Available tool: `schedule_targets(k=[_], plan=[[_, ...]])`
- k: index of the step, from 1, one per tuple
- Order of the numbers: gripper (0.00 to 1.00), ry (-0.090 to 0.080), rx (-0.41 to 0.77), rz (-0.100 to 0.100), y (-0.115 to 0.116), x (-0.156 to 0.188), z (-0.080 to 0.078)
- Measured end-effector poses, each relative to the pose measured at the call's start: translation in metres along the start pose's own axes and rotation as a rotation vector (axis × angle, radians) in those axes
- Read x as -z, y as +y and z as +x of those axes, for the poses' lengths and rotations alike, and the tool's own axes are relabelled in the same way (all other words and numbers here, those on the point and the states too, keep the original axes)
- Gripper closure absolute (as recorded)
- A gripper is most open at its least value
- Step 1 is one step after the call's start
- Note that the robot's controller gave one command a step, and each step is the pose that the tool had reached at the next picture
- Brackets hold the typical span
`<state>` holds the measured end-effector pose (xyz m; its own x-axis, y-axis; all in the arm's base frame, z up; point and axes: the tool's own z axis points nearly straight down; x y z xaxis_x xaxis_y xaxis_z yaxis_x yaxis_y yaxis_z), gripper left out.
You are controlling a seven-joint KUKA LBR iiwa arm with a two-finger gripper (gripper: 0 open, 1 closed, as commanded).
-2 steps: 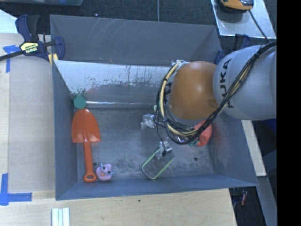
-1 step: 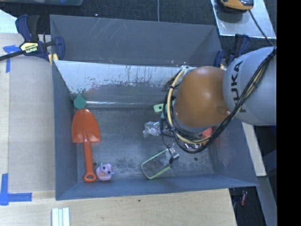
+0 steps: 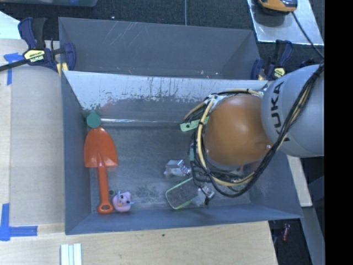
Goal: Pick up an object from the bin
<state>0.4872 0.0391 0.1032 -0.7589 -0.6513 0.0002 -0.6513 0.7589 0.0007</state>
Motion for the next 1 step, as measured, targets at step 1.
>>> schedule_targets(k=[1], plan=[[0.00,-0.008,0.111,0.005,-0.0165,-0.0336,0.0158]])
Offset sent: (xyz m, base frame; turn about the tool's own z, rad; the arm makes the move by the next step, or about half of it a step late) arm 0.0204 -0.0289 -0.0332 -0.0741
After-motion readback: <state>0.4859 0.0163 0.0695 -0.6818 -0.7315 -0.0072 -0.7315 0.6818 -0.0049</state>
